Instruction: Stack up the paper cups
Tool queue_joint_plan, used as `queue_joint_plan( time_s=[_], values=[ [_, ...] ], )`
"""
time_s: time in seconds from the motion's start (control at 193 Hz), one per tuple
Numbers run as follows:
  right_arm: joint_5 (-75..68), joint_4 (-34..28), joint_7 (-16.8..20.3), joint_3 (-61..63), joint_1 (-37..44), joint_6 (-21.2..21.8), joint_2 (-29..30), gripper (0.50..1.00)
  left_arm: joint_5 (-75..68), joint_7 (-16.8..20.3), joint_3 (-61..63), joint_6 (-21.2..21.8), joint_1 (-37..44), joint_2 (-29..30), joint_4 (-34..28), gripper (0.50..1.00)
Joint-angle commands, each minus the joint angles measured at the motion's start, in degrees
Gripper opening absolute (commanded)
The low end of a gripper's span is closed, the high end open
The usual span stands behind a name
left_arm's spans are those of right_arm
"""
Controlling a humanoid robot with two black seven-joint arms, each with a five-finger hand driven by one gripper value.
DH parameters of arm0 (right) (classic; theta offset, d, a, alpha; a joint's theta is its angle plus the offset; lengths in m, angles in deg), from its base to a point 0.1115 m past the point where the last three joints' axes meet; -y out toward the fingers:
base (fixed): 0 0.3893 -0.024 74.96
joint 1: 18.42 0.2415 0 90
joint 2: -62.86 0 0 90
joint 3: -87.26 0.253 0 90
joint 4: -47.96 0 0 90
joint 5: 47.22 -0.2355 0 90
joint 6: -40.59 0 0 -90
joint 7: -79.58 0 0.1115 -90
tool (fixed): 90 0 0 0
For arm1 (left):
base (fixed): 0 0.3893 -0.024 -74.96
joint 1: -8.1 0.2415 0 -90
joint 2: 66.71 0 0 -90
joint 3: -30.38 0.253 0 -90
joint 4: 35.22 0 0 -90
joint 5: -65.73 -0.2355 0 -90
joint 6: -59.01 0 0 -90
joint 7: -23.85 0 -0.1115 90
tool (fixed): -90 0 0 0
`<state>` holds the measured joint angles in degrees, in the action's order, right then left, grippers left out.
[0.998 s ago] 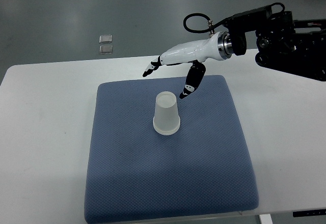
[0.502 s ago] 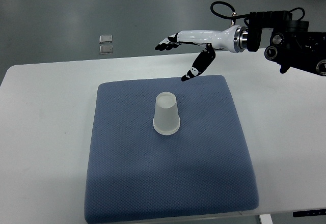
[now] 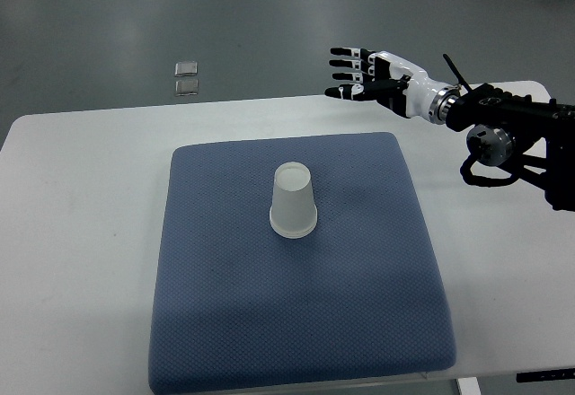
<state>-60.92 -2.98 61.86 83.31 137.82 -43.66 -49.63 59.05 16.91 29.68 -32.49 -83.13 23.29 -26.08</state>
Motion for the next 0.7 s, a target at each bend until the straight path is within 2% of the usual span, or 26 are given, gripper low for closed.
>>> queue_joint_plan(
  time_s=[0.0, 0.181, 0.274, 0.3, 0.341, 0.693],
  values=[
    [-10.82, 2.6, 0.23, 3.33, -2.43, 0.67, 1.04, 0.893, 0.0, 0.0, 0.0, 0.01, 0.0, 0.0, 0.0, 1.0],
    [-11.88, 3.92, 0.59, 8.08, -7.96, 0.06, 2.36, 0.893, 0.0, 0.0, 0.0, 0.01, 0.0, 0.0, 0.0, 1.0],
    [-10.21, 3.92, 0.5, 8.08, -8.49, -0.03, 3.24, 0.899, 0.0, 0.0, 0.0, -0.08, 0.0, 0.0, 0.0, 1.0],
    [-9.59, 3.92, 0.5, 8.25, -8.67, -0.21, 3.24, 0.919, 0.0, 0.0, 0.0, 0.01, 0.0, 0.0, 0.0, 1.0],
    [-8.89, 3.92, 0.5, 8.25, -8.85, -0.21, 3.24, 0.923, 0.0, 0.0, 0.0, 0.01, 0.0, 0.0, 0.0, 1.0],
    [-7.04, 3.92, 0.5, 8.52, -8.93, -0.03, 3.24, 0.924, 0.0, 0.0, 0.0, 0.01, 0.0, 0.0, 0.0, 1.0]
  ],
)
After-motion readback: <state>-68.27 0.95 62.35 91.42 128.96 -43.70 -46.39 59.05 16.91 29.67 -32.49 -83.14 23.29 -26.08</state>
